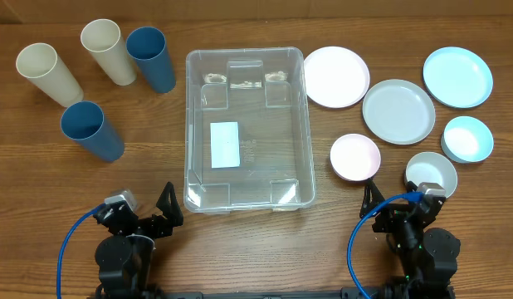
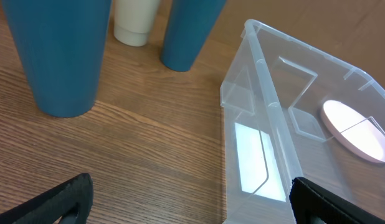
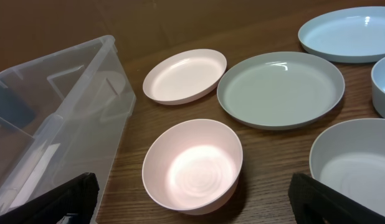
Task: Pack container
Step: 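Move the right gripper toward the grey plate on the right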
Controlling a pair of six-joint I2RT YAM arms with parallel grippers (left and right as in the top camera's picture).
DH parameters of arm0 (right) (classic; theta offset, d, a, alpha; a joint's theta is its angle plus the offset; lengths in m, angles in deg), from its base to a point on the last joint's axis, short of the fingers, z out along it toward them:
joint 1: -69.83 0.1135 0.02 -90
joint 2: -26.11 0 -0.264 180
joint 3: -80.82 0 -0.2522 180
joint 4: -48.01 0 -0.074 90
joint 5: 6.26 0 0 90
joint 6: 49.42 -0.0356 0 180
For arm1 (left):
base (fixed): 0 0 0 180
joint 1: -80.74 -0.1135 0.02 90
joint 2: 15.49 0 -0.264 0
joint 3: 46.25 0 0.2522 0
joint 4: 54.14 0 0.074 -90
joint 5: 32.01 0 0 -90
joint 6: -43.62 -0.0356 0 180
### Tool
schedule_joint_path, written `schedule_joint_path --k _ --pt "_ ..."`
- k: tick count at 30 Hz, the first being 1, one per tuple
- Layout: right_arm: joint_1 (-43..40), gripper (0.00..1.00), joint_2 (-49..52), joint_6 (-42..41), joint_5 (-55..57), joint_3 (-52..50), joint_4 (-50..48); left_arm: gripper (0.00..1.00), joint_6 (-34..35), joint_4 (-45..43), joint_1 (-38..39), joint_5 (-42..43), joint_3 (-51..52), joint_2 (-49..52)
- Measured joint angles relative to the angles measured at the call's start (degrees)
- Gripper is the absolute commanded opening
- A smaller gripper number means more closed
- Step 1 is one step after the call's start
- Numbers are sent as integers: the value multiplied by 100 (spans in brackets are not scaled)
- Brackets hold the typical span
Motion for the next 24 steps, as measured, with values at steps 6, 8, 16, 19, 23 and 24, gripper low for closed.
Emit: schedule_joint_path --k 6,8,16,19,23,24 --pt "-2 100 0 0 -2 0 2 100 -1451 0 0 -177 0 0" --pt "-2 100 0 2 0 0 2 100 -1585 0 0 -201 0 0" --pt "-2 100 0 2 -2 0 2 100 -1685 0 0 -201 0 0" --pt "0 100 0 2 0 0 2 100 -1685 0 0 -201 0 0" --pt "-2 100 0 2 7 0 2 100 -1685 0 0 -201 0 0" --pt "-2 100 0 -2 7 0 4 100 -1685 0 0 -201 0 0"
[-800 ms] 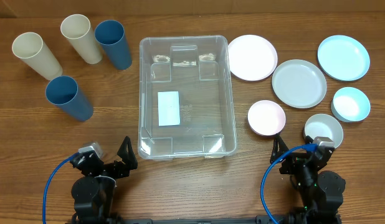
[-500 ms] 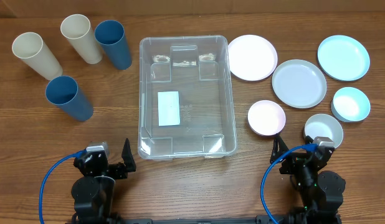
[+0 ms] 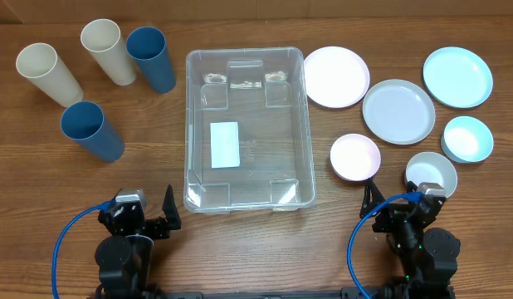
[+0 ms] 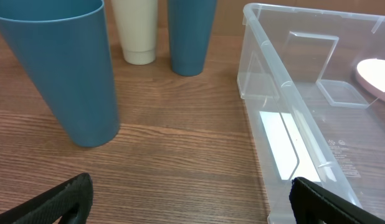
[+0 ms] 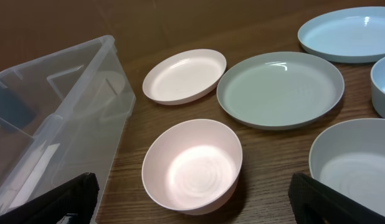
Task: Pack container
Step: 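Move the right gripper toward the grey plate on the right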
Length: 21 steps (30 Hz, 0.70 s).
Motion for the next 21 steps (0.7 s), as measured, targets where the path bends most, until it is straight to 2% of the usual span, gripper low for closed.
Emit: schedule_joint_path --k 10,13,17,21 --pt "0 100 0 2 -4 0 -2 100 0 0 0 0 0 0" --pt "0 100 0 -2 -28 -20 -317 100 0 0 0 0 0 0" --pt "0 100 -4 -127 -800 -39 -1086 100 0 0 2 -2 0 0" --pt "2 100 188 -221 -1438 136 -697 100 0 2 0 0 0 0"
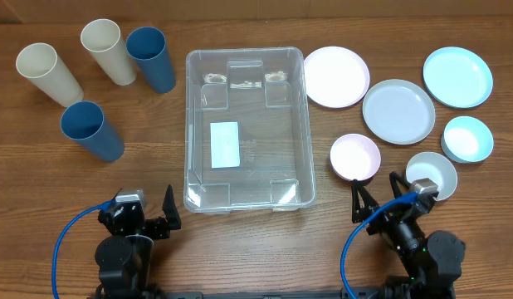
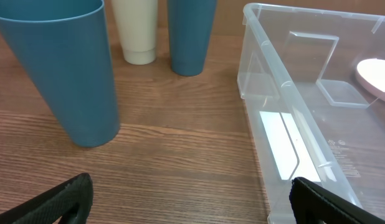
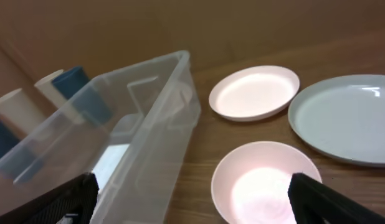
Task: Pack container
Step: 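Move the right gripper toward the grey plate on the right, then grasp the rim of the grey plate with the right gripper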
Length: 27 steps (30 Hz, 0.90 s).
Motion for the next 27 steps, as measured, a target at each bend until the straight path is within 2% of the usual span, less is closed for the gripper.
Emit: schedule_joint_path --k 2,5,8,11,14,19,22,27 --pt "0 100 431 -48 -114 415 129 100 -2 -2 0 0 0 0" --pt "-2 100 1899 -28 -260 1810 553 100 -2 -4 0 -2 0 0" --pt "-2 100 3788 313 -328 3685 2103 100 -2 -4 0 -4 2 0" --pt "0 100 6067 863 -28 6183 4074 100 -2 11 0 -17 7 -11" --pt "0 100 7855 1145 138 8083 5200 100 -2 -2 0 -20 7 -11" --pt "0 100 8907 1204 175 8308 5160 100 -2 -2 0 -20 7 -11" --pt "0 100 9176 1156 380 8308 4704 100 -2 -2 0 -20 7 -11" --pt "-20 100 9176 114 2461 8312 4465 100 -2 -2 0 -20 7 -11"
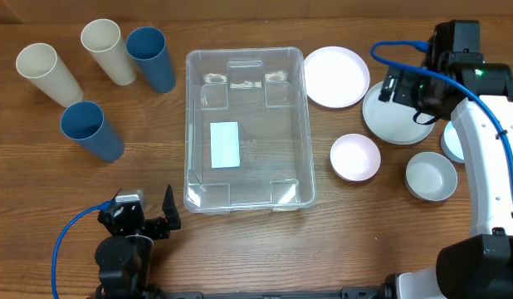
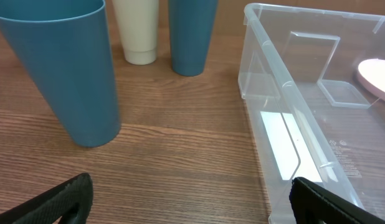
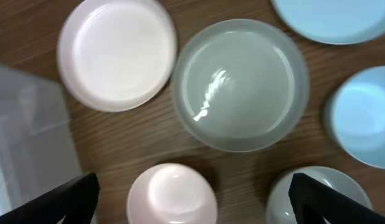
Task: Pack container
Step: 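Grasp the rim of the grey plate with the right gripper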
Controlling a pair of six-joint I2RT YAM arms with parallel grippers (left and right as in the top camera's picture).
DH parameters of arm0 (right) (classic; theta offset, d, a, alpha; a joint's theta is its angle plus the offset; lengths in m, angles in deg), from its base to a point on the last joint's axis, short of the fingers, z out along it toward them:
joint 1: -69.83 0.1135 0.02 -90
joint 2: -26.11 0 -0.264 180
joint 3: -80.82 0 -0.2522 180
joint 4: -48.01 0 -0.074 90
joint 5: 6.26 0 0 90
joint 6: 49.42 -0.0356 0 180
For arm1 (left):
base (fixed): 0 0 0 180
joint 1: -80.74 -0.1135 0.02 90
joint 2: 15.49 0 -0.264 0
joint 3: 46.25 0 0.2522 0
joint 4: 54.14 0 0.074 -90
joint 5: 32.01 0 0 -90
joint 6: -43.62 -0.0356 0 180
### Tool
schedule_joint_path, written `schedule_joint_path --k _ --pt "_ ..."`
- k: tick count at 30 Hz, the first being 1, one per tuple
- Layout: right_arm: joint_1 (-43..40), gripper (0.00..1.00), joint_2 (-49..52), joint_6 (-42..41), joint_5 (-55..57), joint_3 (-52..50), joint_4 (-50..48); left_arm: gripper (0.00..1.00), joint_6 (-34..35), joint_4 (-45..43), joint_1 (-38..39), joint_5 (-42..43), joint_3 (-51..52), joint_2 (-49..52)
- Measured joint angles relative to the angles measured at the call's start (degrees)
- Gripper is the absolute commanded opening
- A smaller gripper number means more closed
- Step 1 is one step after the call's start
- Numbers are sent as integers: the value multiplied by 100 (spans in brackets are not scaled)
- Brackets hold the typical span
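The clear plastic container (image 1: 248, 124) stands empty at the table's middle, also in the left wrist view (image 2: 317, 118). My right gripper (image 1: 408, 90) hangs open high above the grey plate (image 3: 240, 84), looking straight down; the pink plate (image 3: 118, 53), pink bowl (image 3: 172, 194), white bowl (image 3: 317, 198), light blue bowl (image 3: 361, 115) and light blue plate (image 3: 332, 18) lie around it. My left gripper (image 1: 144, 218) rests open at the front left, holding nothing, its fingertips (image 2: 61, 199) low over the wood.
Two blue cups (image 1: 90, 130) (image 1: 151, 58) and two cream cups (image 1: 47, 73) (image 1: 109, 50) stand left of the container. The nearest blue cup (image 2: 61, 68) is just ahead of the left gripper. The right arm's blue cable (image 1: 398, 50) loops above the plates.
My right arm has risen from its rest spot at the front right and now hangs far back over the grey plate, camera facing down. The left arm and all dishes are unchanged.
Both grippers sat open at the table's front edge. The left one turned slightly to face the cups and container squarely, then stayed. The right one first turned toward the container, and now is high over the plates. No dish or cup has moved.
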Motion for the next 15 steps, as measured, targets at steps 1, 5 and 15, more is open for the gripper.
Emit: schedule_joint_path --k 1,5,15 --pt "-22 100 0 -133 138 0 -11 100 0 0 0 0 0 0" --pt "-385 100 37 -734 496 0 -138 100 0 0 0 0 0 0" --pt "-946 89 1167 -560 450 11 -761 100 0 0 0 0 0 0"
